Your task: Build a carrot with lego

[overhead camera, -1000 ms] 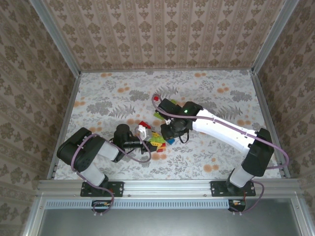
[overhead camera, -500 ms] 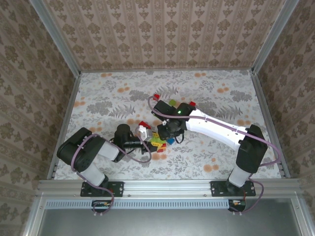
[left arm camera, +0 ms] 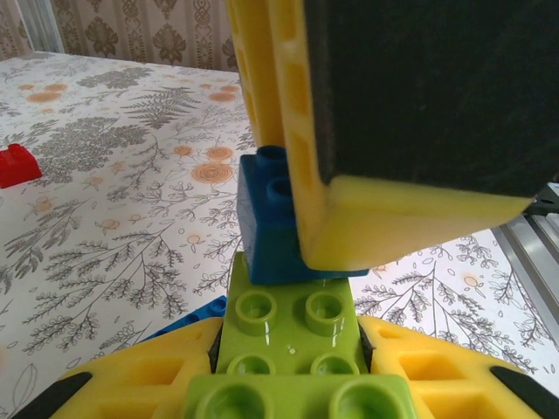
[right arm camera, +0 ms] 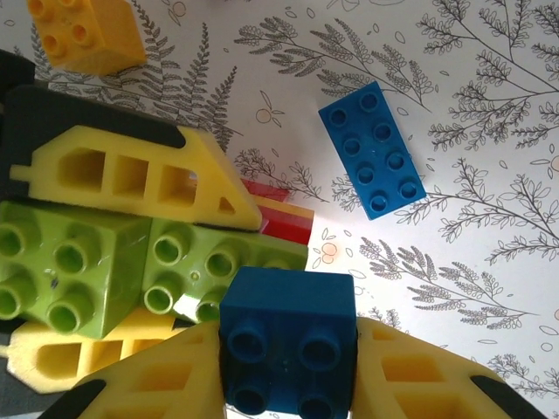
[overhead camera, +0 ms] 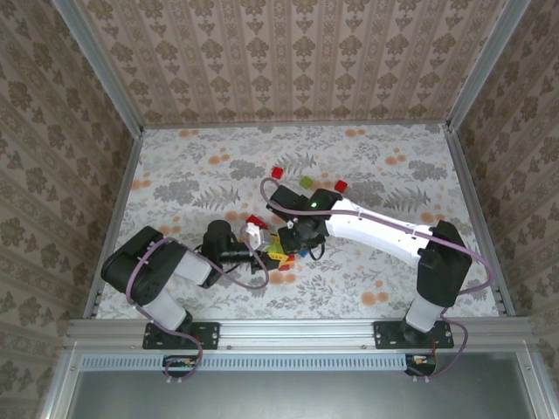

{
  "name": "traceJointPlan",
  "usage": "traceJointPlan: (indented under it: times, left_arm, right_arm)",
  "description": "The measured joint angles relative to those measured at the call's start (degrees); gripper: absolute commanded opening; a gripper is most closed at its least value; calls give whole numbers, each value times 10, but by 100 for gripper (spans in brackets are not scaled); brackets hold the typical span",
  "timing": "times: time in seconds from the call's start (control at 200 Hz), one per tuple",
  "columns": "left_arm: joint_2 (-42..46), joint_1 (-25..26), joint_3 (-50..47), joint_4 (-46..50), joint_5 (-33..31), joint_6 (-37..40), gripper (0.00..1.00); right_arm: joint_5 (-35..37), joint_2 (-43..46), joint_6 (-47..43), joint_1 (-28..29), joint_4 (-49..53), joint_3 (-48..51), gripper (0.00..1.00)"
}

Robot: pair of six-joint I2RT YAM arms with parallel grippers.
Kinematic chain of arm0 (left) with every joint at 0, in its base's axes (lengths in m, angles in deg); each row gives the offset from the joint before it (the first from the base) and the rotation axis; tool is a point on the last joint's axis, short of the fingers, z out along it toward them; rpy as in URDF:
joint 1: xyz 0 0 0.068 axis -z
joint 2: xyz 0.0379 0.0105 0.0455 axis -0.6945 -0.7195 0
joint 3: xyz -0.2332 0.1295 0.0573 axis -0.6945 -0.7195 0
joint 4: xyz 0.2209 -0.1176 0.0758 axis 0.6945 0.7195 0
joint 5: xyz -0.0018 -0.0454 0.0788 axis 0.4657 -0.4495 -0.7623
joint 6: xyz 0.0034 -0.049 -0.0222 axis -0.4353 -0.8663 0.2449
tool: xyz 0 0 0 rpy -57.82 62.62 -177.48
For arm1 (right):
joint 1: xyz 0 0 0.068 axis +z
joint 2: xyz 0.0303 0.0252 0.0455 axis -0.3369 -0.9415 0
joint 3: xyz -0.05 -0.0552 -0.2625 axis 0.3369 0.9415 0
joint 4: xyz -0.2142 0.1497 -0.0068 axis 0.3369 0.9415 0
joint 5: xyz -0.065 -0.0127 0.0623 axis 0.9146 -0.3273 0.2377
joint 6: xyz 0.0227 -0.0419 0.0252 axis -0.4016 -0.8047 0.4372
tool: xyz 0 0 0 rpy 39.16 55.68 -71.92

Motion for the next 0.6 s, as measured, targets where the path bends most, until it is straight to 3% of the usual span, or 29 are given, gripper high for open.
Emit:
traceJointPlan:
  times: [0.6]
  left_arm:
    - [0, 2, 2, 3, -1, 2, 39]
  right_arm:
    - [3, 2, 51, 0, -14, 8, 31]
